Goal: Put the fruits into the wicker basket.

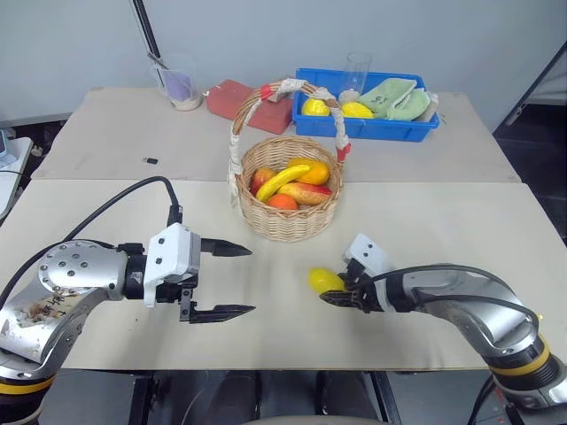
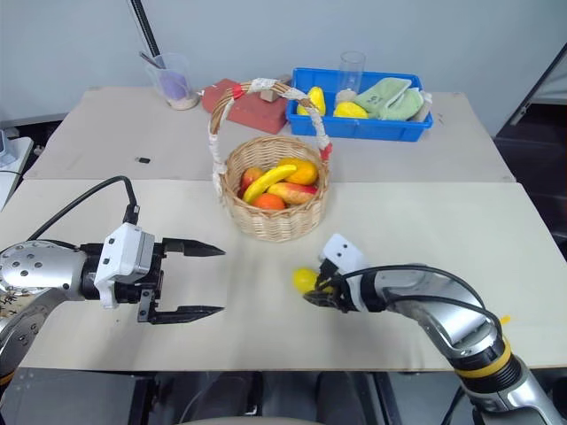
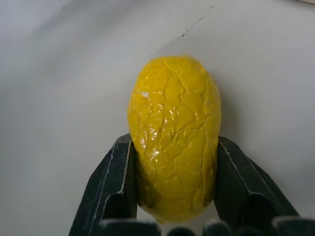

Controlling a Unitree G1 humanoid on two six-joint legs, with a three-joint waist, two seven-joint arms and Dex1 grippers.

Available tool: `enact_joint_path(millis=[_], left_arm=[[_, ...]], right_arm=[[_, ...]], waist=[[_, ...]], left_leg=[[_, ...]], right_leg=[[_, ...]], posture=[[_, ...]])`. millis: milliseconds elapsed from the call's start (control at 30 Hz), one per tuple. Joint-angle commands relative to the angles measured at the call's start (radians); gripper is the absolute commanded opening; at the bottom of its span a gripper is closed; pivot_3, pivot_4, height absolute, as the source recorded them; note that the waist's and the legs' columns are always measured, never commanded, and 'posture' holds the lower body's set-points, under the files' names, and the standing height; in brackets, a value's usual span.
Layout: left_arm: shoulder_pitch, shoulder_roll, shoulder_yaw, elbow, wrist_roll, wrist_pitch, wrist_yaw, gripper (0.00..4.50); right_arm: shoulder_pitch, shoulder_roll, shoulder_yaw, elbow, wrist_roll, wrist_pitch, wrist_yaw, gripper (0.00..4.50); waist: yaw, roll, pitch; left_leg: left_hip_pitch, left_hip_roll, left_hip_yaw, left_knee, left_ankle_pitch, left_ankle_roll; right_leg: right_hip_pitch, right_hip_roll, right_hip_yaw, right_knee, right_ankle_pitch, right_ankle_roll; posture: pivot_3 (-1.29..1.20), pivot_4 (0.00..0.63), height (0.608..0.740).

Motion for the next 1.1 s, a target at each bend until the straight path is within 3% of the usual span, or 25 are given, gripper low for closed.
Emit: enact_joint_path(millis=[33,167,267,400,533,567,767,1100], left_arm=[[0.039,-0.037,0.086,-0.013,-0.023,-0.067,0.014,4.50],[0.104,-0.073,0.154,-0.013,-0.043,-0.077,0.045,4.50],[0.116,-0.110,0.196,-0.025,-0.116,-0.036,0.111,4.50],[0.100,-0.144,0.231,-0.039,-0.164,-0.026,0.186,4.50],[0.080,-0.145,0.257,-0.050,-0.200,-0.015,0.239,4.50],[0.078,-0.142,0.257,-0.048,-0.197,-0.017,0.245,4.50],[0.051,-0.152,0.237,-0.055,-0.201,-0.021,0.309,4.50],[0.008,-0.155,0.179,-0.022,-0.167,-0.001,0.366,4.50]], right_arm=[[-0.024,-0.030,-0.089,-0.089,0.062,-0.012,0.054,1.64],[-0.117,-0.024,-0.227,-0.110,0.203,0.039,0.097,1.64],[-0.265,0.044,-0.242,-0.056,0.226,0.031,0.064,1.64],[-0.423,0.173,-0.164,0.077,0.121,-0.039,-0.022,1.63],[-0.558,0.353,-0.081,0.362,-0.068,-0.194,-0.159,1.63],[-0.580,0.380,-0.076,0.418,-0.103,-0.225,-0.183,2.43],[-0.607,0.434,-0.074,0.485,-0.166,-0.281,-0.181,4.47],[-0.409,0.210,-0.169,0.138,-0.037,-0.237,0.026,4.49]], waist=[[-0.001,0.000,0.000],[-0.004,0.000,0.000],[-0.008,0.000,0.000],[-0.012,0.000,0.000],[-0.018,0.000,0.000],[-0.020,0.000,0.000],[-0.018,0.000,0.000],[-0.022,0.001,0.000]], left_leg=[[0.000,0.000,0.000,0.000,0.000,0.000],[0.000,0.001,0.000,0.000,0.000,0.000],[0.001,0.001,-0.001,0.000,0.000,0.000],[0.001,0.001,-0.001,-0.001,0.000,0.000],[0.000,0.000,-0.001,-0.001,0.000,-0.001],[0.000,0.000,-0.001,-0.001,0.001,-0.001],[-0.001,-0.001,-0.001,-0.001,0.001,-0.002],[0.000,-0.001,-0.001,-0.002,0.001,-0.002]], right_leg=[[0.000,0.000,0.000,0.000,0.000,0.000],[0.000,0.000,0.001,0.000,0.000,0.000],[0.000,0.000,0.000,0.001,0.000,0.000],[0.000,0.000,0.000,0.001,0.000,0.000],[-0.001,-0.001,0.000,0.002,0.000,0.000],[-0.002,-0.002,0.000,0.003,0.000,0.000],[-0.004,-0.002,-0.001,0.013,0.000,0.000],[-0.003,-0.001,-0.001,0.011,0.000,-0.001]], posture=[[0.00,0.150,0.740],[0.00,0.150,0.740],[0.00,0.150,0.740],[0.00,0.150,0.740],[0.00,0.150,0.740],[0.00,0.150,0.740],[0.00,0.150,0.740],[0.00,0.150,0.740]])
